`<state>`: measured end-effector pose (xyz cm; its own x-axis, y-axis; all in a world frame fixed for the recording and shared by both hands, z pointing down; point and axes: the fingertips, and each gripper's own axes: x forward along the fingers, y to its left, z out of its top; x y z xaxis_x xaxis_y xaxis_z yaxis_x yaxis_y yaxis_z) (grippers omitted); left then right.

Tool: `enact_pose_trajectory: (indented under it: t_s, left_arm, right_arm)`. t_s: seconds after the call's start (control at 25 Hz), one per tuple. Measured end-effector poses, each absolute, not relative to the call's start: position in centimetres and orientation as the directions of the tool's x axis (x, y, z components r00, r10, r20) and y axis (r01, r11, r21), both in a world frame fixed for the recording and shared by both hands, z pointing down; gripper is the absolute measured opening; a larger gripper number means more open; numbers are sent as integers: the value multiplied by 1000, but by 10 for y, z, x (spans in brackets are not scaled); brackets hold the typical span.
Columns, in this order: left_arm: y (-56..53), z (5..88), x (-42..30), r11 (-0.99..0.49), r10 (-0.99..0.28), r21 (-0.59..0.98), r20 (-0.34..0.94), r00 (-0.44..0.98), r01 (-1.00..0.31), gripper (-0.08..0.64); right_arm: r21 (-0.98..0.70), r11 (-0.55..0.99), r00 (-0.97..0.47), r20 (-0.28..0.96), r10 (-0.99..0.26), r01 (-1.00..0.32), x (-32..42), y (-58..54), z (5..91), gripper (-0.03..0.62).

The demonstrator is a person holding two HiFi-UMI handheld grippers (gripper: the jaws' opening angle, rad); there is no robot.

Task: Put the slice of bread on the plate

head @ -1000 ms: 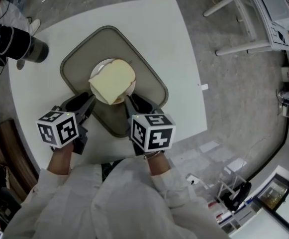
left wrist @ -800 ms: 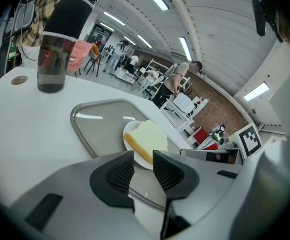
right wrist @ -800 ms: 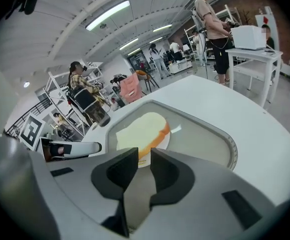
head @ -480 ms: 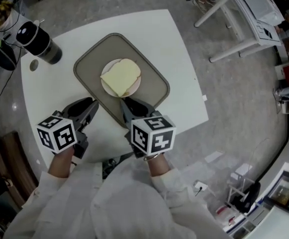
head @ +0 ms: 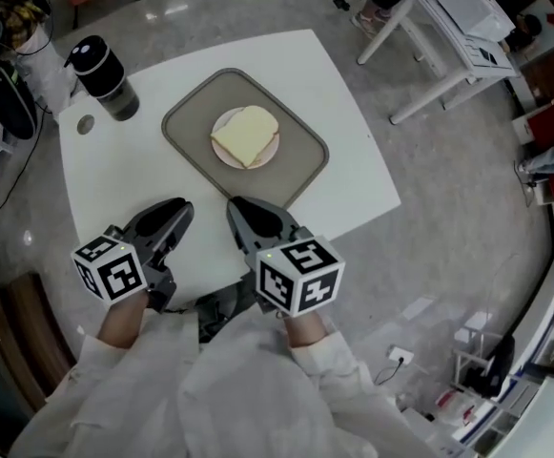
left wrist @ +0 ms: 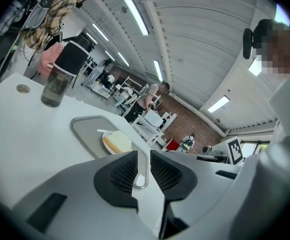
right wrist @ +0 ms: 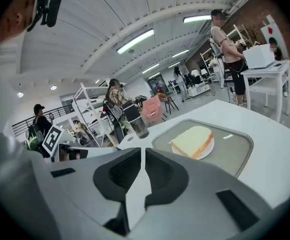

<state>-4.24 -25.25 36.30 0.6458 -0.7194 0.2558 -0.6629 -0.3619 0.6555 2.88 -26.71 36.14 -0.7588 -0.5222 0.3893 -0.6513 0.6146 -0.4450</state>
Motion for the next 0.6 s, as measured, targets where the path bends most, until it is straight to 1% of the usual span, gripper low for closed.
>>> enact_pose_trajectory:
  t_s: [0.32, 0.44, 0.6]
  left_arm:
    - [-186, 344, -61, -436, -708, 622, 209, 675, -650, 30]
    - [-161, 342, -65, -466, -681, 630, 192, 706, -621, 18]
    - [-129, 337, -71, -481, -661, 655, 165, 732, -582, 11]
  right_arm:
    - [-430, 602, -737, 322, -594, -673, 11, -195, 341, 26]
    - [-409, 596, -719, 300, -627, -691, 5, -170, 337, 25]
    - [-394, 595, -710, 294, -640, -700, -8, -135, 334, 25]
